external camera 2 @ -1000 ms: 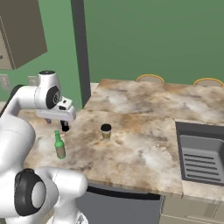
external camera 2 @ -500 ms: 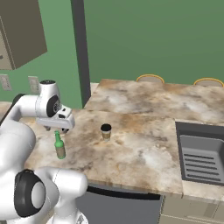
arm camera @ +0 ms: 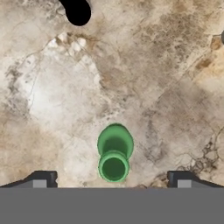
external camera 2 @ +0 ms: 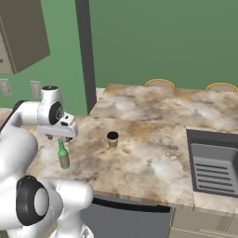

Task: Move the drinks to the dining counter.

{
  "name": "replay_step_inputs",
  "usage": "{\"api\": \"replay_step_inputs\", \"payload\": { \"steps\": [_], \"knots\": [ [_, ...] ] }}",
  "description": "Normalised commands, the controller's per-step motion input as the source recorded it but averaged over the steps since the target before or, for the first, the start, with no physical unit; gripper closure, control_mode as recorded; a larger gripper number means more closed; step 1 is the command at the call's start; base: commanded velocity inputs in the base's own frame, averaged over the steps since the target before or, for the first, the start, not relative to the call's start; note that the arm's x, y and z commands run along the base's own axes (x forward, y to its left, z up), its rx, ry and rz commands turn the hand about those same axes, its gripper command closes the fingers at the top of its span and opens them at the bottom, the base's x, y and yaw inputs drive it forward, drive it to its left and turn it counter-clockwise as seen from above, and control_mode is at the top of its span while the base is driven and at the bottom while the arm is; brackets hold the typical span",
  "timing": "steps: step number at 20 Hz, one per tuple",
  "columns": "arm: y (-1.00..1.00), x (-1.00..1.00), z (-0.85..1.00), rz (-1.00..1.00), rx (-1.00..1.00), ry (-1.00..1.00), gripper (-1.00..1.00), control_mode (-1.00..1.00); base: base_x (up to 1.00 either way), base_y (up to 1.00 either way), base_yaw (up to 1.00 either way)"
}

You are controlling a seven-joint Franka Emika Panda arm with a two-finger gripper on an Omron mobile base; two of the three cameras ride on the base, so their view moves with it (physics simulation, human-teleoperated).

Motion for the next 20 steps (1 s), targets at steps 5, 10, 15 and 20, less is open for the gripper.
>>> {"api": "replay_step_inputs", "payload": {
  "steps": [5, 10, 15, 20],
  "knots": [
    [0.06, 0.15, -0.29, 0.0, 0.0, 0.0, -1.0, -1.0, 0.0, 0.0, 0.0],
    [0.01, 0.1, -0.07, 0.0, 0.0, 0.0, -1.0, -1.0, 0.0, 0.0, 0.0],
    [0.0, 0.01, 0.0, 0.0, 0.0, 0.0, -1.0, -1.0, 0.0, 0.0, 0.0],
    [-0.03, 0.0, -0.01, 0.0, 0.0, 0.01, -1.0, -1.0, 0.0, 0.0, 0.0]
  ]
}}
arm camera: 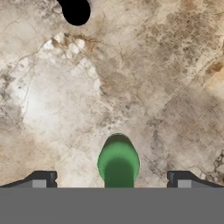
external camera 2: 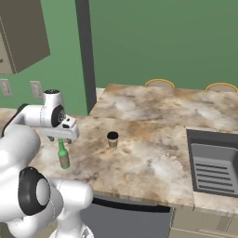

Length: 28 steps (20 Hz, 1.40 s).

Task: Move the drinks to the dining counter.

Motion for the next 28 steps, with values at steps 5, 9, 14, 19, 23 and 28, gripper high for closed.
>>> {"api": "replay_step_inputs", "payload": {
  "steps": [5, 9, 14, 19, 23, 28],
  "knots": [
    [-0.13, 0.0, -0.05, 0.0, 0.0, 0.0, -1.0, -1.0, 0.0, 0.0, 0.0],
    [-0.04, 0.0, -0.12, 0.0, 0.0, 0.0, -1.0, -1.0, 0.0, 0.0, 0.0],
    [0.0, 0.0, -0.1, 0.0, 0.0, 0.03, -1.0, -1.0, 0.0, 0.0, 0.0],
    [0.0, 0.0, -0.01, 0.0, 0.0, 0.01, -1.0, -1.0, 0.0, 0.0, 0.0],
    [0.0, -0.06, 0.0, 0.0, 0.0, 0.0, -1.0, -1.0, 0.0, 0.0, 0.0],
    [0.04, -0.14, 0.0, 0.0, 0.0, 0.0, -1.0, -1.0, 0.0, 0.0, 0.0]
  ]
}}
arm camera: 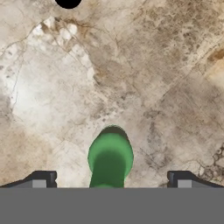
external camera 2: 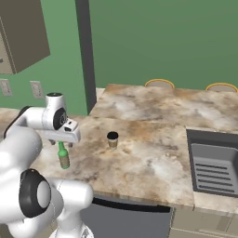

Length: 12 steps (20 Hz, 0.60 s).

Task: Move the drinks to the dining counter.

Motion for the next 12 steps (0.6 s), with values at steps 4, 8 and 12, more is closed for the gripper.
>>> {"api": "replay_step_inputs", "payload": {
  "steps": [4, 8, 12],
  "knots": [
    [0.11, -0.05, 0.04, 0.0, 0.0, 0.0, -1.0, -1.0, 0.0, 0.0, 0.0],
    [0.06, -0.01, 0.02, 0.0, 0.0, 0.0, -1.0, -1.0, 0.0, 0.0, 0.0],
    [0.0, 0.06, 0.0, 0.0, 0.0, 0.0, -1.0, -1.0, 0.0, 0.0, 0.0]
  ]
}}
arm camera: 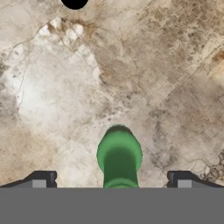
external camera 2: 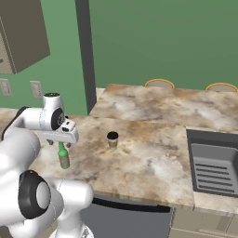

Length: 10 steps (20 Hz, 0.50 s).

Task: Move the drinks to the dining counter.

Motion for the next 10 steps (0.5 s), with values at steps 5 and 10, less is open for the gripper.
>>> {"api": "replay_step_inputs", "payload": {
  "steps": [5, 10],
  "knots": [
    [0.0, 0.1, -0.02, 0.0, 0.0, 0.0, -1.0, -1.0, 0.0, 0.0, 0.0],
    [0.0, 0.0, -0.06, 0.0, 0.0, 0.0, -1.0, -1.0, 0.0, 0.0, 0.0]
  ]
}}
